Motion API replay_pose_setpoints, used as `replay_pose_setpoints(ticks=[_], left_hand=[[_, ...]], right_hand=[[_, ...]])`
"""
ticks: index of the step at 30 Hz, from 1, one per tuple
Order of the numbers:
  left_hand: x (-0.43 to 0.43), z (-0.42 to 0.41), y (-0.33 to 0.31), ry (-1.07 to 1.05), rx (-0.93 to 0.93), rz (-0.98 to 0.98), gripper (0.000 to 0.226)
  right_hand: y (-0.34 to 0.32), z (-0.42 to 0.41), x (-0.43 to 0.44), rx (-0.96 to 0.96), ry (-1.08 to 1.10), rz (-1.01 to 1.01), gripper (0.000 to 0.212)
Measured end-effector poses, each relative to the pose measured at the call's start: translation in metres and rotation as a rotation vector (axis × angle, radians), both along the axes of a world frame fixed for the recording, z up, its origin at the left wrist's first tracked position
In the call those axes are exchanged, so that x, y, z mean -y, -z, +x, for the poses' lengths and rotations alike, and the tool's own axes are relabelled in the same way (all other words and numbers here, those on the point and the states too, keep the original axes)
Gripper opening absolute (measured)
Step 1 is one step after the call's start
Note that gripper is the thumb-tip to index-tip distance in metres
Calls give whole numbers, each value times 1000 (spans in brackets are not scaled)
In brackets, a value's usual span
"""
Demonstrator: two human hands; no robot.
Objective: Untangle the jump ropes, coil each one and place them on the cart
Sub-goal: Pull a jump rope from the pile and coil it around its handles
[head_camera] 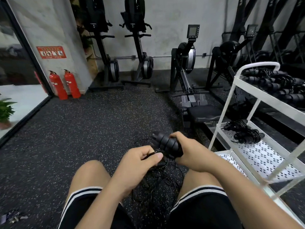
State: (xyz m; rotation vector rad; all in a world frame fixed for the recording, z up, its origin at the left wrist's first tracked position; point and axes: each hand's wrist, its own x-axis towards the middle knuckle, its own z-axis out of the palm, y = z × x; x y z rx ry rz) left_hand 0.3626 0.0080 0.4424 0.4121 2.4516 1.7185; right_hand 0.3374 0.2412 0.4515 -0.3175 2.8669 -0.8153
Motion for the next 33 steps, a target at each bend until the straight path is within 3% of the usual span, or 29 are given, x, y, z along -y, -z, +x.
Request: replay_pose_setpoints(ticks=[5,11,16,18,21,24,29,31,33], left_hand=[[-3,7,-8,31,-13,8,27],[9,2,-9,98,-71,14,16],[12,11,-2,251,84,232,17],[6,16,-3,190,157,312,22],[-6,25,-1,123,157,267,42],[-13,34,9,135,83,201,42],[0,34,11,98,-162,-245,29],[4,34,7,113,-162,-246,26],[6,36,3,114,-185,-220,23]], right_hand=[[29,39,24,155,-135,181,52],[-13,80,23,176,-259,156,42],[-46,107,11,149,-288,-101,44],[-54,108,9,114,-246,-245,50],[-56,103,10,76,-141,-534,52],[-47,91,10,-10,-15,-659,52],[-28,80,11,-210,199,-426,52],[-19,74,10,-279,266,-330,54],[-11,69,5,-226,277,-245,52]])
